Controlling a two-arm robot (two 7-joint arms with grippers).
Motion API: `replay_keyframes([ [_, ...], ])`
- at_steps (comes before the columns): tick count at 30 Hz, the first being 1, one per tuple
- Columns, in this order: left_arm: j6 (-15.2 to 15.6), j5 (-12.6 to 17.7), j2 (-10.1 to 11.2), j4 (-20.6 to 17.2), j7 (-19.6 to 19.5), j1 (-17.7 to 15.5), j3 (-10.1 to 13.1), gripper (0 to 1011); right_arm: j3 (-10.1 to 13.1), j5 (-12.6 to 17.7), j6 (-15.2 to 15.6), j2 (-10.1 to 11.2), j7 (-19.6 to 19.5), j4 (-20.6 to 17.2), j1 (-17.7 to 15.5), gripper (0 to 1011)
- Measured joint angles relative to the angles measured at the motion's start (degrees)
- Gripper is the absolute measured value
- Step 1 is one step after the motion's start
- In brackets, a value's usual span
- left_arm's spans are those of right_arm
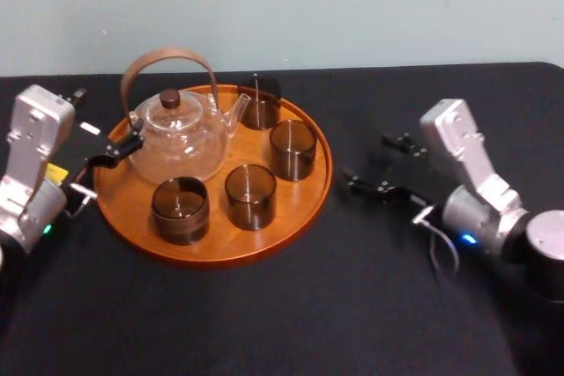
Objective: Pick up the glass from the table and place it on the tray.
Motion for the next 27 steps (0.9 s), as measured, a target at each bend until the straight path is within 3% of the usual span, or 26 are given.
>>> replay_keyframes([
  [8, 0.00, 0.00, 0.00, 0.00, 0.00, 0.00, 0.00, 1009, 3.87, 0.55, 0.36, 1.15, -2.82, -1.14, -1.65, 1002],
  [15, 0.00, 0.00, 0.00, 0.00, 0.01, 0.00, 0.00, 1010, 6.27, 0.27, 0.67, 0.74, -5.21, 0.17, -1.19, 1002],
  [27, 0.00, 0.00, 0.00, 0.00, 0.00, 0.00, 0.00, 1010, 5.87, 0.20, 0.62, 0.83, -4.82, 0.01, -1.25, 1002],
])
